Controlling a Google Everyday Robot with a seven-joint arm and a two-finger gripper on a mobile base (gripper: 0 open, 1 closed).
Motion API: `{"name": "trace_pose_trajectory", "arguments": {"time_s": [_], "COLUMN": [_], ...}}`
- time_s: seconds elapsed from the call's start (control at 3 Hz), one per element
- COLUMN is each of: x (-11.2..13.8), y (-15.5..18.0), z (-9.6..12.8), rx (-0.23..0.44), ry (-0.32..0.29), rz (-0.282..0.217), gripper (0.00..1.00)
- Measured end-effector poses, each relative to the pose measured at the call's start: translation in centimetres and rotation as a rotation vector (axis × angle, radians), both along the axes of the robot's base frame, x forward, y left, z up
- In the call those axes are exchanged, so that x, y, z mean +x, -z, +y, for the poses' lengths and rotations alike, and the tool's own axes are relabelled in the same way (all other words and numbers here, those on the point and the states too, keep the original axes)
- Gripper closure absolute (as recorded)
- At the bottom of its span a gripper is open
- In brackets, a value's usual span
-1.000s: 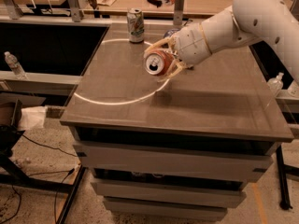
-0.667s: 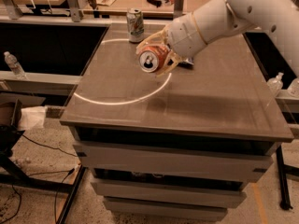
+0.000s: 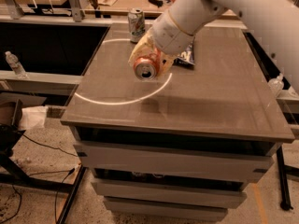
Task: Knock coke can over
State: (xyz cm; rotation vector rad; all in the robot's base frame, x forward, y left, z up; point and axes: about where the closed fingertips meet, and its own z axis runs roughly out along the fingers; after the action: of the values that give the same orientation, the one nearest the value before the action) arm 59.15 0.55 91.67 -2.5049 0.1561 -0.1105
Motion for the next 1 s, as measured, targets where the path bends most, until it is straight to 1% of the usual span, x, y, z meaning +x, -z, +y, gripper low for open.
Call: {"name": "trace_pose_trajectory", "arguments": {"time_s": [0.33,0.67,1.0], "x": [0.7,1.0,0.8], "y": [2.7,4.3,5.8], "z": [-1.3,-2.3,-2.8], "rx": [-0.141,-0.271,-0.353], "ry": [-0.014,-0.002,0.007], "rz": [-0.007,-0.053,-0.072], "gripper": [1.00,1.00,1.00]}}
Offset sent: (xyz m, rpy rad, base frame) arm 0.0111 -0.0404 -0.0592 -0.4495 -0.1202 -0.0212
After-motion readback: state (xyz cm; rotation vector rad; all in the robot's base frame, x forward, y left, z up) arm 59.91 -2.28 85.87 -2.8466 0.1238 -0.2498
